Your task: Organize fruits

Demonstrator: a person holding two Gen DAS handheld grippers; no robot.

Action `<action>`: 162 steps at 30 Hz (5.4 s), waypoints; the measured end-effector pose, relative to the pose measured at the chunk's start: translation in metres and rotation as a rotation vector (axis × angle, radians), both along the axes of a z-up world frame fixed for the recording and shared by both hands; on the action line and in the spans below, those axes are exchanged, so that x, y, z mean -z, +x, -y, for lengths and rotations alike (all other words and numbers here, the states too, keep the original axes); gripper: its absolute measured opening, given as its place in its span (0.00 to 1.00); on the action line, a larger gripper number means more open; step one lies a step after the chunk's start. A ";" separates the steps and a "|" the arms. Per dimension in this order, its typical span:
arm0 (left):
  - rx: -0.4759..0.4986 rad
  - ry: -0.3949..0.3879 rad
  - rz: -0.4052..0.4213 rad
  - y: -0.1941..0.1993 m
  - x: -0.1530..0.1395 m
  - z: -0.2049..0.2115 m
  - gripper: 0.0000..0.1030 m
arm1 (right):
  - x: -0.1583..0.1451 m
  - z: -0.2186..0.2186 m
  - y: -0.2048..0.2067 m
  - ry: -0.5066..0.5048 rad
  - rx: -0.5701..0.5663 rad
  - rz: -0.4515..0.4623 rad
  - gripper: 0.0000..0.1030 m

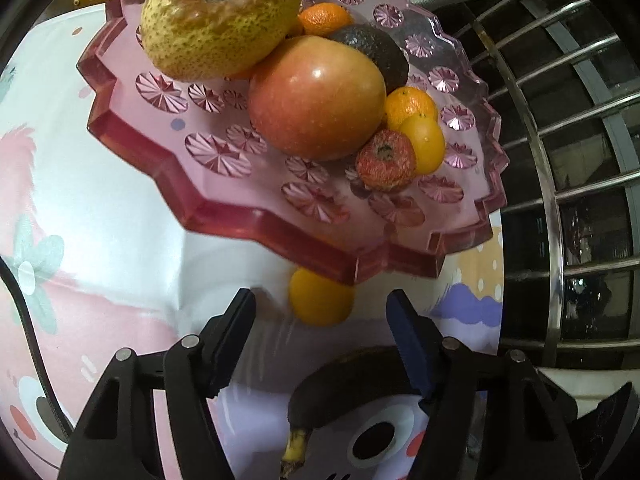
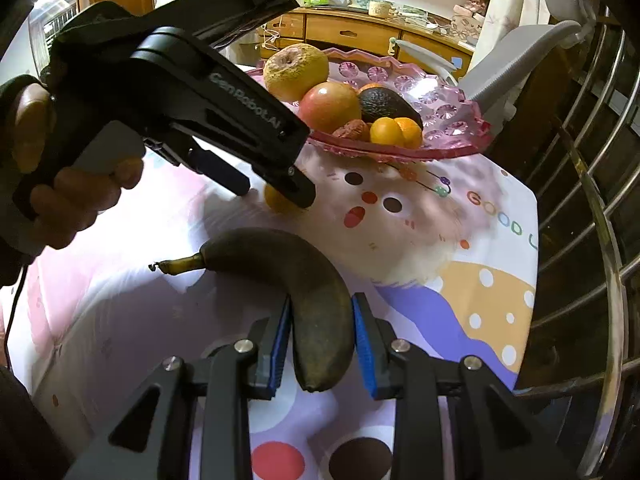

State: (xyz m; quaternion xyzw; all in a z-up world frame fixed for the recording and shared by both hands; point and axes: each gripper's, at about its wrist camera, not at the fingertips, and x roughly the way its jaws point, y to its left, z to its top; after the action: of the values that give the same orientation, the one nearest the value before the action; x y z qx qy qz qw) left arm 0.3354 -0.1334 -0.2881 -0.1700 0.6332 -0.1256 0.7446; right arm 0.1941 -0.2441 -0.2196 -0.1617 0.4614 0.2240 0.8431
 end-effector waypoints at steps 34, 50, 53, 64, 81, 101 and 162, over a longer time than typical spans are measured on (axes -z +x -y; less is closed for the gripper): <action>-0.105 -0.010 0.132 -0.029 -0.123 -0.058 0.28 | -0.093 -0.012 -0.010 -0.035 -0.048 0.122 0.27; -0.134 0.072 0.239 0.009 -0.154 -0.081 0.28 | -0.141 -0.016 0.085 0.022 0.072 0.290 0.27; -0.123 0.082 0.251 0.017 -0.148 -0.076 0.28 | -0.134 -0.012 0.108 0.054 0.117 0.301 0.27; -0.061 0.094 0.241 0.037 -0.117 -0.050 0.29 | -0.068 -0.002 0.182 0.137 0.267 0.254 0.27; -0.050 0.109 0.201 0.040 -0.097 -0.032 0.51 | -0.044 0.012 0.164 0.235 0.389 0.031 0.34; -0.009 0.131 0.120 -0.116 -0.127 -0.070 0.62 | -0.072 -0.026 0.005 0.251 0.294 -0.192 0.57; 0.010 0.326 0.378 -0.335 -0.277 -0.135 0.99 | -0.220 -0.090 -0.241 0.252 0.554 -0.105 1.00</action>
State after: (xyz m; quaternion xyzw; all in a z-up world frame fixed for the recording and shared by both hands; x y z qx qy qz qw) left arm 0.0005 0.0020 -0.0109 -0.0178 0.4953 -0.0549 0.8668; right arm -0.0466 -0.1536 0.0005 0.0880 0.4995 0.0492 0.8605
